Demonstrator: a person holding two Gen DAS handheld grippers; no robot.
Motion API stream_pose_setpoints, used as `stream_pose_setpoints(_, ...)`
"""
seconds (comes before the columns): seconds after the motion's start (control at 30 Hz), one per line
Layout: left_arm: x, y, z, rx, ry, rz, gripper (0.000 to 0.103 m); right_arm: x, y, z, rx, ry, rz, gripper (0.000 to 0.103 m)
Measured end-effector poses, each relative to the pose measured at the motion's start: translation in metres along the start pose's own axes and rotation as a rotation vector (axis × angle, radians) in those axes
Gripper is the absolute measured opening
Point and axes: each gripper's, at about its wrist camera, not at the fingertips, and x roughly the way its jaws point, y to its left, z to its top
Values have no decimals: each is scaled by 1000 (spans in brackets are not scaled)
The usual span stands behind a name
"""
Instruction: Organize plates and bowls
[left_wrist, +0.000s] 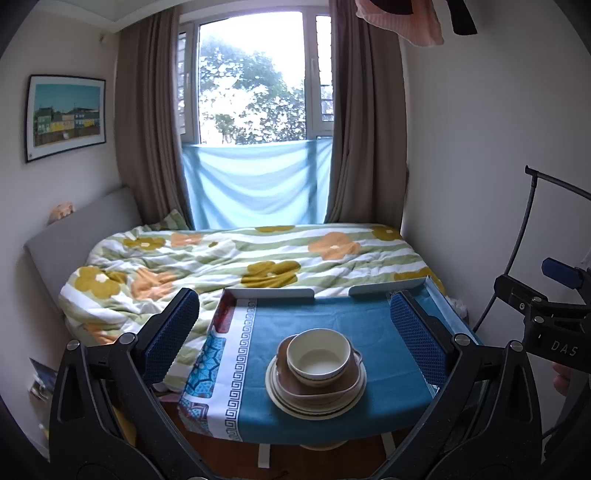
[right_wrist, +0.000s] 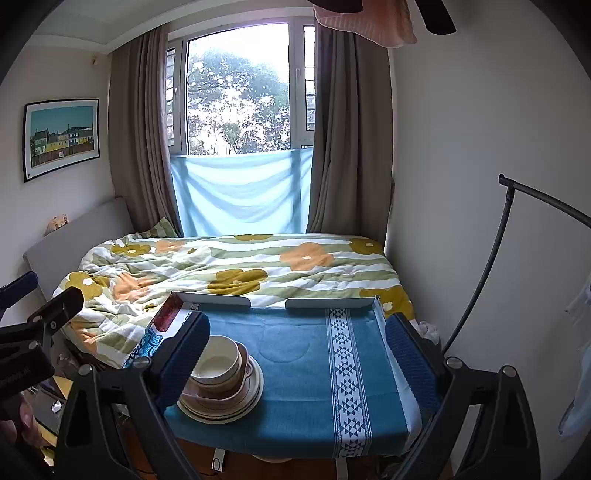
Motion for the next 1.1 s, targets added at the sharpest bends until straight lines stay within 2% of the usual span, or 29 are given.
stream_pose_setpoints(0.53, 8, 9, 1, 11, 35, 3, 103, 14, -3, 2, 9, 51, -16, 95)
stream_pose_setpoints(1.1, 11, 17, 0, 16, 44, 1, 103, 19, -5, -1, 15, 59, -25, 95)
